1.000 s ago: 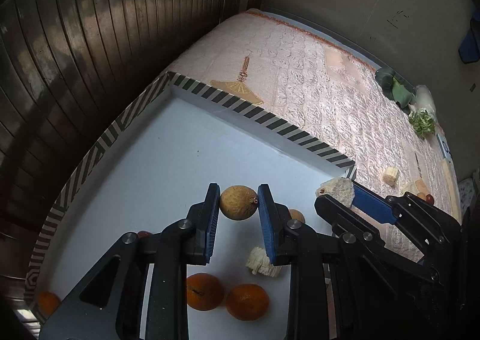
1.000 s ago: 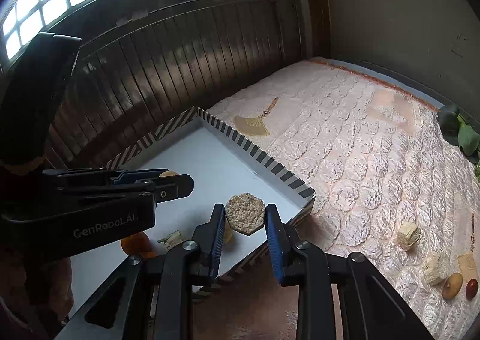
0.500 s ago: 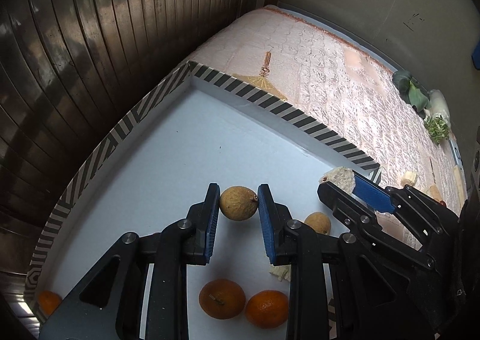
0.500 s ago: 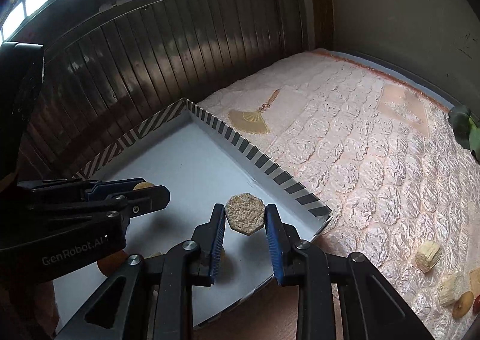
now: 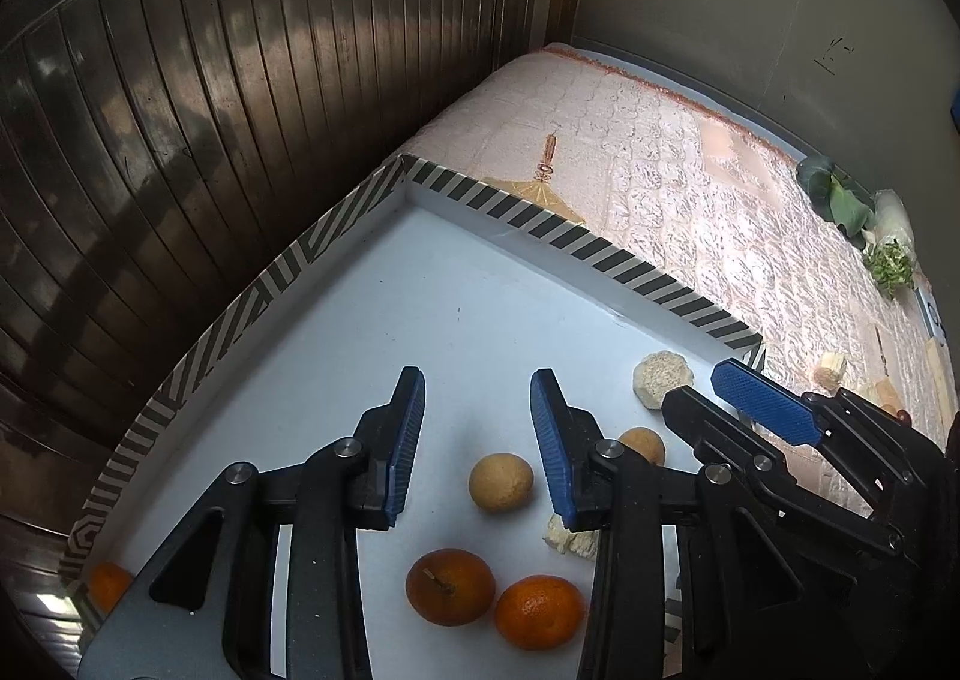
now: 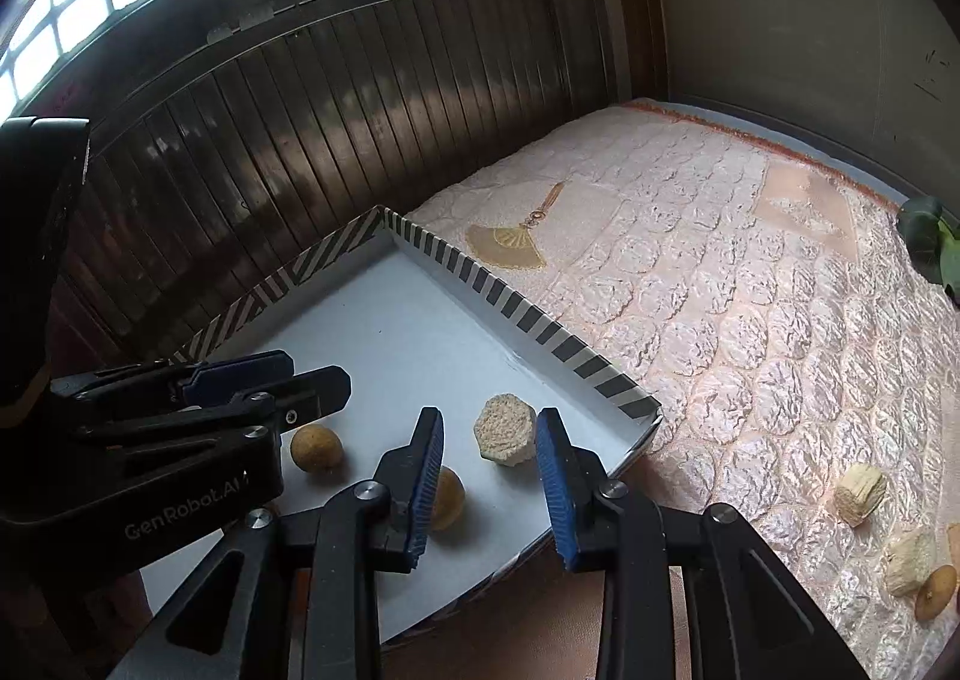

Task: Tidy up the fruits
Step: 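Open both tools to release the pear and block into the tray, then withdraw both tools from the tray back over the bed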

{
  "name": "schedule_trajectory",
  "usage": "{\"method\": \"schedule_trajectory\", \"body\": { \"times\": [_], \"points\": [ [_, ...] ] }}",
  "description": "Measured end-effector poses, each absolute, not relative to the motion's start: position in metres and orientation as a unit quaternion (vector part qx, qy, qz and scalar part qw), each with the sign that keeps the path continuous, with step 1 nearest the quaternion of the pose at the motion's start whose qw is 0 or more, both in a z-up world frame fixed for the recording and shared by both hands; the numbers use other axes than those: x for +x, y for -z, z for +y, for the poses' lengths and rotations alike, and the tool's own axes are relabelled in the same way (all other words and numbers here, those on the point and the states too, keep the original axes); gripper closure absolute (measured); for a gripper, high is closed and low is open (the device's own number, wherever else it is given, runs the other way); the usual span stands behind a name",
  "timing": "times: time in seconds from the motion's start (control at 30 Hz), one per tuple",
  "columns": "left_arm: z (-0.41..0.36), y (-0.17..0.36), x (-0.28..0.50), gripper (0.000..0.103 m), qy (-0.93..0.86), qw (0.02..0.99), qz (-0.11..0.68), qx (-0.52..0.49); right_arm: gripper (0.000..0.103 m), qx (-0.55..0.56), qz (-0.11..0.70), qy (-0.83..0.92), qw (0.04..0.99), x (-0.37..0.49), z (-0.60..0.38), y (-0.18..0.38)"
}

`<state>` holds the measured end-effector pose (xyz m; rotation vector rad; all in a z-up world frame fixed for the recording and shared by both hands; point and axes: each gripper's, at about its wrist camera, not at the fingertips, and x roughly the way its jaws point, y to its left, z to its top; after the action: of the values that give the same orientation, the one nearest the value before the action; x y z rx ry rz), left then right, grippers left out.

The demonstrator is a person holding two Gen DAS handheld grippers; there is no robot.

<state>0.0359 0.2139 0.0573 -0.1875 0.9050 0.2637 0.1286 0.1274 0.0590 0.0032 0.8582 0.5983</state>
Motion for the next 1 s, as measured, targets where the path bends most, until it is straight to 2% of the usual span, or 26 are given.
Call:
{"method": "schedule_trajectory", "body": {
  "times": [0.53, 0.77, 1.0],
  "points": [
    [0.159, -0.091, -0.001, 0.067, -0.094, 0.928, 0.355, -0.066, 0.073, 0.029, 0.361, -0.248, 0.898, 0.079, 0.065, -0.09],
    [0.117, -0.092, 0.001, 0.067, -0.007, 0.927, 0.366, -0.078, 0.073, 0.042, 0.351, -0.202, 0.913, 0.059, 0.009, -0.093],
    [0.086, -0.083, 0.019, 0.067, 0.102, 0.892, 0.422, -0.127, 0.073, 0.039, 0.358, -0.14, 0.922, 0.043, -0.054, -0.085]
  ]
}}
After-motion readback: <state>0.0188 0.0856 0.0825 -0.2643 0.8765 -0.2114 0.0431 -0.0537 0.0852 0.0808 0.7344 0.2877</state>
